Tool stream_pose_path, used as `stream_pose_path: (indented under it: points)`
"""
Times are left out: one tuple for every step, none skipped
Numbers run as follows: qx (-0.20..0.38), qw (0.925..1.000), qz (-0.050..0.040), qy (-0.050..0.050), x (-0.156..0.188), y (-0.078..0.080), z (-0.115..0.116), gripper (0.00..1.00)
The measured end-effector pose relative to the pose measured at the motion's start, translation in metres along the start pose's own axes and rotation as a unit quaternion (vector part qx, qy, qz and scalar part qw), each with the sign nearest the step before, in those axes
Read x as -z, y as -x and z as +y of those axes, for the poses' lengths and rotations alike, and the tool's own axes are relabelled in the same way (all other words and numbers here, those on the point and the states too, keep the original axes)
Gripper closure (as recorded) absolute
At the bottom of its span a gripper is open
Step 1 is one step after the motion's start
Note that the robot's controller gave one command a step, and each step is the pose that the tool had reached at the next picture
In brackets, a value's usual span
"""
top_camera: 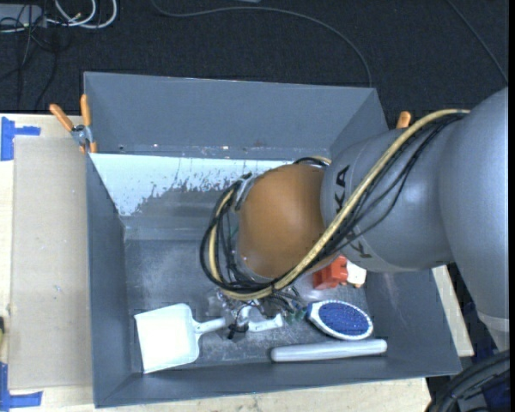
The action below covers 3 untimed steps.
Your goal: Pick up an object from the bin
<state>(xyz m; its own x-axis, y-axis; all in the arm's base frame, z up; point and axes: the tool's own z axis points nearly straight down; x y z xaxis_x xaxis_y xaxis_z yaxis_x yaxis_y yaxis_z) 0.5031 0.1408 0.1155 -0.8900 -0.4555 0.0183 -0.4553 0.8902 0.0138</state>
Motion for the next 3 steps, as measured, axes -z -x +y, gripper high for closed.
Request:
stream_pose_path:
  points:
    - [0.004, 1.0000, -0.0078, -0.001, 0.029, 0.019, 0.007, 1.00]
    - [-0.011, 0.9999, 0.0046, 0.001, 0.046, 0.001, 0.016, 1.00]
    - [-0.006, 1.0000, -0.0018, 0.000, 0.118, 0.002, 0.019, 1.00]
